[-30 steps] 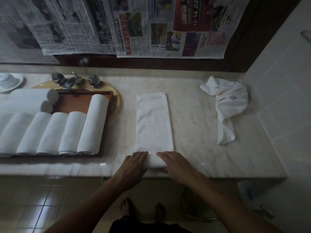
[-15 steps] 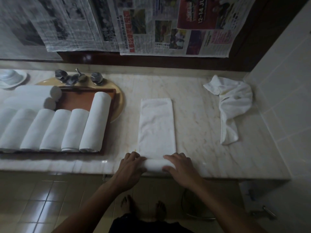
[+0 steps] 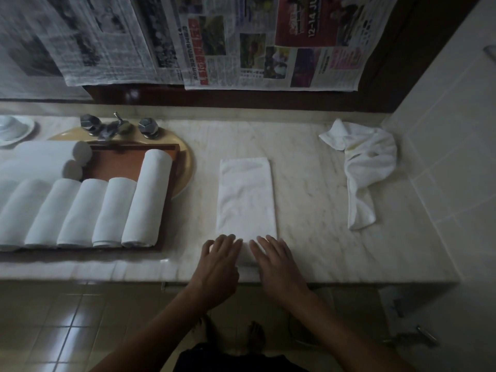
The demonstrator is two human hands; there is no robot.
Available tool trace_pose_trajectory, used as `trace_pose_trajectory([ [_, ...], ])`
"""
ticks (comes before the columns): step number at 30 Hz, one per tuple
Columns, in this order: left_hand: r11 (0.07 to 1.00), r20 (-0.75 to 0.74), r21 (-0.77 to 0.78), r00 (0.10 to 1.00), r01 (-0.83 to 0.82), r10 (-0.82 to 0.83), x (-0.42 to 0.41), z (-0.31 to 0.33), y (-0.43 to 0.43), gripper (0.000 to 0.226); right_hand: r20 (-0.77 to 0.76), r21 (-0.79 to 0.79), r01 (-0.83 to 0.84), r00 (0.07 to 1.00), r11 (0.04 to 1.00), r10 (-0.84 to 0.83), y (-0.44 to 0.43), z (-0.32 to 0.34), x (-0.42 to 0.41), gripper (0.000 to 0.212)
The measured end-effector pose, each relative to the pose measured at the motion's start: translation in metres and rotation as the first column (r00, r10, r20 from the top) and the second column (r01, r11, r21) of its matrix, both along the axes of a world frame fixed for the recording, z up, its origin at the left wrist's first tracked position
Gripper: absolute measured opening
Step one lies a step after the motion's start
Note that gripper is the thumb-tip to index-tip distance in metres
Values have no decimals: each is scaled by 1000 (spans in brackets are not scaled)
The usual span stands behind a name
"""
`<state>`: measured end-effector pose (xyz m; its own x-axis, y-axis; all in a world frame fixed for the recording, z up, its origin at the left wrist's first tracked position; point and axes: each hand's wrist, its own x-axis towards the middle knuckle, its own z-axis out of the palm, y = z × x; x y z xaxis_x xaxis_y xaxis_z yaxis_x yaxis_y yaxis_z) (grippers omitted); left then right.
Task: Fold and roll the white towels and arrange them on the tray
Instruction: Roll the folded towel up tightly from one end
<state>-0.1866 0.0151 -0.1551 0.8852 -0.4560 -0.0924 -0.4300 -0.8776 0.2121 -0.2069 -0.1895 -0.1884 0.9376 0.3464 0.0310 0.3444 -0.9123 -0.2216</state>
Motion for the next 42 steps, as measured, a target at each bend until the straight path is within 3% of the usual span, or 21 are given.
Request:
trace_pose_trajectory([
  [4, 993, 17, 84, 996, 80, -82, 3, -14, -2, 98, -171, -12, -28, 985, 1000, 25, -5, 12, 17, 75],
  [11, 986, 16, 74, 988, 149, -151, 0, -15, 0, 74, -481, 91, 29, 876, 995, 19, -15, 45, 37, 54],
  [16, 991, -19, -64, 993, 119, -120, 11, -10, -3, 58, -329, 141, 67, 944, 988, -17, 6, 41, 94, 52],
  [22, 988, -64, -103, 990, 119, -126, 17, -14, -1, 56, -385, -126, -78, 923, 989, 24, 56, 8, 171, 69],
  [31, 981, -92, -114, 981, 160, -170, 28, -22, 6, 50, -366, -187, 21, 926, 982, -90, 65, 8, 274, 74],
  [38, 979, -113, -131, 979, 153, -168, 34, -23, 8, 54, -305, -231, 325, 871, 917, -386, 31, 7, 234, 73],
  [42, 979, -94, -118, 980, 166, -177, 37, -24, 10, 53, -328, -196, 357, 854, 913, -404, -3, 2, 263, 75],
])
